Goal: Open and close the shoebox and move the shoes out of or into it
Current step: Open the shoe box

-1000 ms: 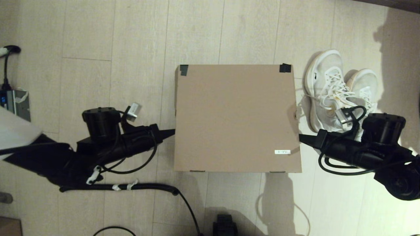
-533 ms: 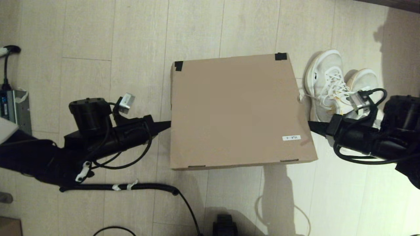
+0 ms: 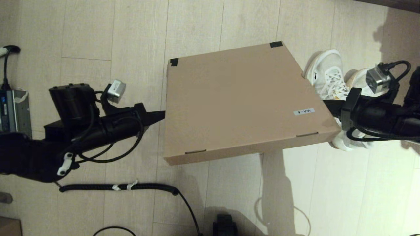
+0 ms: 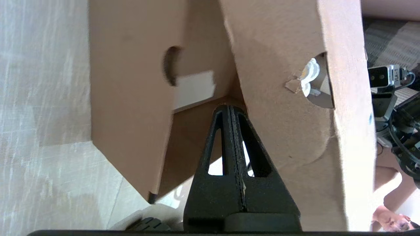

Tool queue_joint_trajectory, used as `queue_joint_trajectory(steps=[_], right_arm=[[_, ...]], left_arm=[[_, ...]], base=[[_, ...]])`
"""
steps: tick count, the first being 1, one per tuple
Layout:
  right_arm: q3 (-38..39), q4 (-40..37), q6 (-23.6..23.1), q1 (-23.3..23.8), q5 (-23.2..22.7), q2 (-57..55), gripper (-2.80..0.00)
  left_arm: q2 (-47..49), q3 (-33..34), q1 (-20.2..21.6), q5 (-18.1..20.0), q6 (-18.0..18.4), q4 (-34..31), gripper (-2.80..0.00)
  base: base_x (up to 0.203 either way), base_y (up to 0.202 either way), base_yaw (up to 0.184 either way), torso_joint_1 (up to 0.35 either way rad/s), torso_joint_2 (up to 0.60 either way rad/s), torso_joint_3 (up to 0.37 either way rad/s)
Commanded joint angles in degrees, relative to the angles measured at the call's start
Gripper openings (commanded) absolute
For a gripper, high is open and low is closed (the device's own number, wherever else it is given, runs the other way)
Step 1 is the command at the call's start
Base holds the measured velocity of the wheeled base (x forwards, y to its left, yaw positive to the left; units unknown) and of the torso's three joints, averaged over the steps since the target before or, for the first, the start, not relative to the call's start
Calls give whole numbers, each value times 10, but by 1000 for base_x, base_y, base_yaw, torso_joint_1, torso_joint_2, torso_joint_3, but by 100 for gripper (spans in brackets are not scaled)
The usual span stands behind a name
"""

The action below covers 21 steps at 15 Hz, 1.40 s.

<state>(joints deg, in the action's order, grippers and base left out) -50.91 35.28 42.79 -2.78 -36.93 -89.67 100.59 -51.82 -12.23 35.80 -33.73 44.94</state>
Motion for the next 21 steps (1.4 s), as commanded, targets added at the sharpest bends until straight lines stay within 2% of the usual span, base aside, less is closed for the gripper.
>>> queue_joint_trajectory(steps=[1,4,7,14,16,19,21], right_arm=[[-26,-22,13,0,-4,22,-280],[-77,-38,82,0,-24,28,-280],[-125,-38,160,0,-32,27,-280],[-190,-40,178,0,-32,6,-280],[-218,-32,203,0,-30,-11,-280],[-266,12,233,0,-29,-49,-280],[-303,43,281,0,-29,-74,-280]], left_arm=[[-25,-16,0,2,-2,-14,-280],[-34,-53,0,2,-10,-41,-280],[-37,-102,-3,2,-33,-68,-280],[-13,-226,-6,1,-44,-119,-280],[-7,-248,-7,1,-57,-121,-280],[-4,-280,-7,-1,-58,-123,-280],[1,-312,-7,-24,-58,-128,-280]], base=[[0,0,0,0,0,0],[0,0,0,0,0,0],[0,0,0,0,0,0],[0,0,0,0,0,0],[0,0,0,0,0,0],[0,0,0,0,0,0],[0,0,0,0,0,0]])
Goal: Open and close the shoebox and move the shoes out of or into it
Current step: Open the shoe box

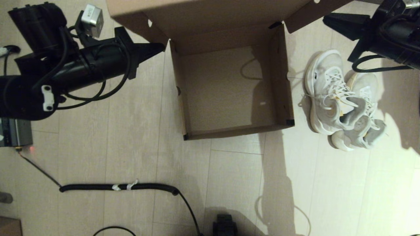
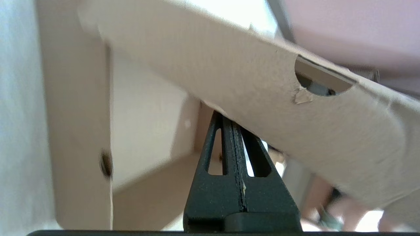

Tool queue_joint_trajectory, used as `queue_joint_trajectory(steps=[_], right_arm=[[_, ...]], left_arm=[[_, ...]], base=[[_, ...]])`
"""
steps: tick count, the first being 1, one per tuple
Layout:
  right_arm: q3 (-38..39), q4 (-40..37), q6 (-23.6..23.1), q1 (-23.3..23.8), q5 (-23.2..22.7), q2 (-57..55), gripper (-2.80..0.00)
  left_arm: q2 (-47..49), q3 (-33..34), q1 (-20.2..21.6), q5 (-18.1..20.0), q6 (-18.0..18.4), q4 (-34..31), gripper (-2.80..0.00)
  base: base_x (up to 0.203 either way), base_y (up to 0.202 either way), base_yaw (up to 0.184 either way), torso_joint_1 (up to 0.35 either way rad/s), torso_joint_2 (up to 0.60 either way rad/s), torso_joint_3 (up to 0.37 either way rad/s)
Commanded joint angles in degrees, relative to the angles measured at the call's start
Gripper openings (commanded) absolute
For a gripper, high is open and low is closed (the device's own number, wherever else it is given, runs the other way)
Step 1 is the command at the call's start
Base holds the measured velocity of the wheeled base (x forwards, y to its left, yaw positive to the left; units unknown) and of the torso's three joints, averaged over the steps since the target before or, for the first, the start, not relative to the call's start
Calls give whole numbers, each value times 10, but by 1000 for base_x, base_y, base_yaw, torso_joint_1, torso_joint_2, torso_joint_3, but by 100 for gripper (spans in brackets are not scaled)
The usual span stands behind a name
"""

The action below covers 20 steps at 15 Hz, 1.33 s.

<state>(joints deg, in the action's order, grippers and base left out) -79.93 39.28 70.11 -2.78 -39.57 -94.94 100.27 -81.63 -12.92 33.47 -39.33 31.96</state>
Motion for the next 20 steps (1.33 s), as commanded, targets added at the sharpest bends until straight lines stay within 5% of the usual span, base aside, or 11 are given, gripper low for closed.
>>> queue_joint_trajectory(steps=[1,9,13,15,18,19,20], right_arm=[[-34,12,33,0,-2,-36,-280],[-214,18,53,-17,-1,-188,-280],[-201,18,-10,43,-2,-186,-280],[-181,15,-85,75,-3,-181,-280],[-114,-10,-359,68,25,-181,-280],[-91,-18,-445,46,89,-183,-280],[-79,-20,-485,11,180,-187,-280]], left_arm=[[15,-36,-1,-10,-2,-1,-280],[159,-232,-1,-83,-1,-8,-280],[131,-168,3,-98,25,-17,-280],[123,-124,9,-110,114,-22,-280],[154,-102,8,-176,221,-19,-280],[159,-100,5,-179,224,-17,-280],[163,-101,1,-186,224,-17,-280]], base=[[0,0,0,0,0,0],[0,0,0,0,0,0],[0,0,0,0,0,0],[0,0,0,0,0,0],[0,0,0,0,0,0],[0,0,0,0,0,0],[0,0,0,0,0,0]])
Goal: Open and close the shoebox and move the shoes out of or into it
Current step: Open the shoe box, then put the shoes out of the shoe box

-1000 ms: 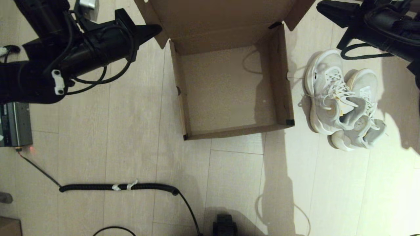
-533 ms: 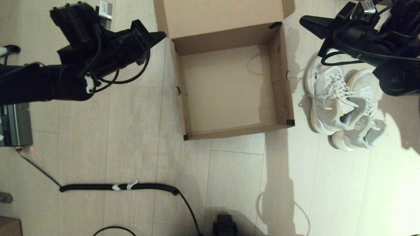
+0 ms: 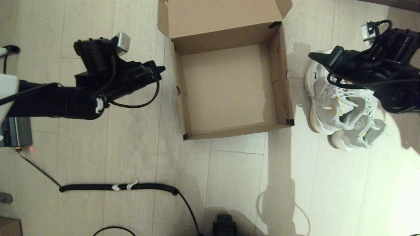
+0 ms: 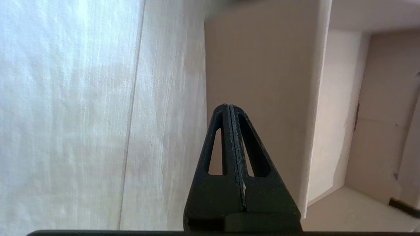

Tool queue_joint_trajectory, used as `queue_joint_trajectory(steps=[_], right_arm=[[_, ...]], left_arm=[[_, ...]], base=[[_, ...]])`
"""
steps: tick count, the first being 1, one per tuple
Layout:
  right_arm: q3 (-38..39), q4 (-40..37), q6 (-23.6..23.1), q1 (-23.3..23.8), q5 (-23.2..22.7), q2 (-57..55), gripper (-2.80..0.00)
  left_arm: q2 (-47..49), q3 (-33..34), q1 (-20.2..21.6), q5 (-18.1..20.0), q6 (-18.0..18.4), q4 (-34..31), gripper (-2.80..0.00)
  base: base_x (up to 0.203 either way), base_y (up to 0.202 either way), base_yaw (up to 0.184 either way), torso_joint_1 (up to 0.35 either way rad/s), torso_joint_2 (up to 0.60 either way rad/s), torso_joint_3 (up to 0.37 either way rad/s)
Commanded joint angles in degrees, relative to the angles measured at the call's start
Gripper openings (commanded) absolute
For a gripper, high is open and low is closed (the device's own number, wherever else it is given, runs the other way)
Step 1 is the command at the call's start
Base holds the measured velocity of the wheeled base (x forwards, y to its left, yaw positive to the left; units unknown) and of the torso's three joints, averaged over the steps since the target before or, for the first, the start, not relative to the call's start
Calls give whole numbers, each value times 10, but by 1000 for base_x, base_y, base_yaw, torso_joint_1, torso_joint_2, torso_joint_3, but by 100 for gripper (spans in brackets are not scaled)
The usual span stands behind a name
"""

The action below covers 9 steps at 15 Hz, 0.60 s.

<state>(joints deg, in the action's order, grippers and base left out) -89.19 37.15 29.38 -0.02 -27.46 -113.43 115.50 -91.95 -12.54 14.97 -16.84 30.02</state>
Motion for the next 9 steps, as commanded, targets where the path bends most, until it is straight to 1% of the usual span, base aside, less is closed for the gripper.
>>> queue_joint_trajectory(steps=[1,2,3,4,5,6,9], right_arm=[[19,3,-102,-51,130,-11,-280],[21,5,-129,-76,189,-20,-280],[21,7,-145,-101,233,-25,-280],[21,8,-151,-117,253,-28,-280],[23,9,-154,-127,259,-34,-280],[27,9,-156,-131,262,-37,-280],[59,5,-162,-128,263,-13,-280]], left_arm=[[18,-1,-6,-11,0,2,-280],[25,-6,-7,-32,9,3,-280],[35,-10,-8,-50,23,4,-280],[45,-21,-11,-66,33,7,-280],[55,-37,-18,-80,38,13,-280],[62,-50,-24,-86,39,16,-280],[85,-88,-40,-85,39,14,-280]], base=[[0,0,0,0,0,0],[0,0,0,0,0,0],[0,0,0,0,0,0],[0,0,0,0,0,0],[0,0,0,0,0,0],[0,0,0,0,0,0],[0,0,0,0,0,0]])
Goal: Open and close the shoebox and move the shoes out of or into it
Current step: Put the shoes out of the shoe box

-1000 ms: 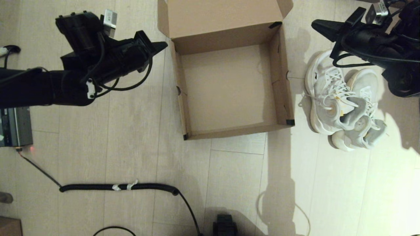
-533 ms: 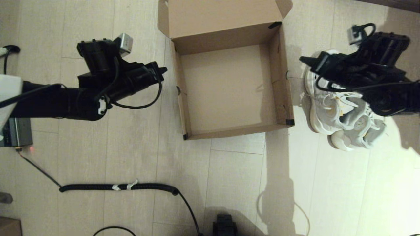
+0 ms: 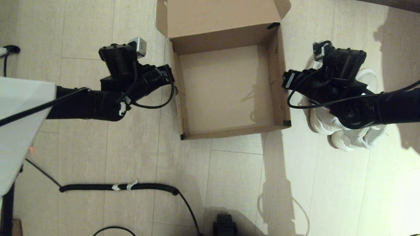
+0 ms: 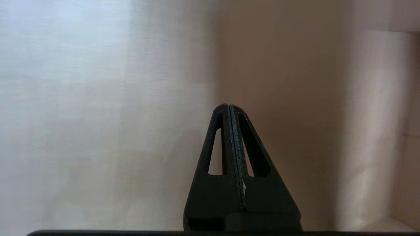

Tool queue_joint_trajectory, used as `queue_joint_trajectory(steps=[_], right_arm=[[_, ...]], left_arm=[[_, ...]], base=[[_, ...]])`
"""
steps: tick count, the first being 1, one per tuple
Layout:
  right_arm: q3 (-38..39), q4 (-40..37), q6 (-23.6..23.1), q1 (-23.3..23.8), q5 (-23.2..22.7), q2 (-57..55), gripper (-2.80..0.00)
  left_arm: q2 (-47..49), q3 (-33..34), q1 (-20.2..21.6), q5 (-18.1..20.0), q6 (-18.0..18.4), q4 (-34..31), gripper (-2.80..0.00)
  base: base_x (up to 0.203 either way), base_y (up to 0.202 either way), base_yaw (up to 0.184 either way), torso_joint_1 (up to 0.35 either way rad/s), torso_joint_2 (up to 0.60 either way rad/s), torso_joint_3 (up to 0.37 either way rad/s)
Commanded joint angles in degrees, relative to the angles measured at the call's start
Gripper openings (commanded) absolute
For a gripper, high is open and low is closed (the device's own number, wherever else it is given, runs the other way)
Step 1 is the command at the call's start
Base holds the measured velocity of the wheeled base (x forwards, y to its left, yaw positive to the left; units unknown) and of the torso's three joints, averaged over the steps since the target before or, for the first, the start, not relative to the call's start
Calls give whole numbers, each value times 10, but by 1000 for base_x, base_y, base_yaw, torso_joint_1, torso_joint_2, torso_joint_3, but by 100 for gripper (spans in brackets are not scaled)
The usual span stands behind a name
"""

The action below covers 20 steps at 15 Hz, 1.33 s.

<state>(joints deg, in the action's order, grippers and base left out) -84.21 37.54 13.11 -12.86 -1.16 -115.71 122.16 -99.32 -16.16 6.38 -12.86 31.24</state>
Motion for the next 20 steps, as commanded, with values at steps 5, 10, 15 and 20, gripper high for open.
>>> queue_joint_trajectory(steps=[5,10,15,20], right_arm=[[151,-2,-21,0,-10,100,-280],[257,-19,-23,-4,-36,183,-280],[288,-28,-22,3,-39,228,-280],[260,-64,-26,159,-28,267,-280]], left_arm=[[52,-57,-27,3,-7,3,-280],[77,-104,-48,3,-12,1,-280],[74,-98,-52,0,-11,1,-280],[4,-18,12,-11,-11,4,-280]], base=[[0,0,0,0,0,0],[0,0,0,0,0,0],[0,0,0,0,0,0],[0,0,0,0,0,0]])
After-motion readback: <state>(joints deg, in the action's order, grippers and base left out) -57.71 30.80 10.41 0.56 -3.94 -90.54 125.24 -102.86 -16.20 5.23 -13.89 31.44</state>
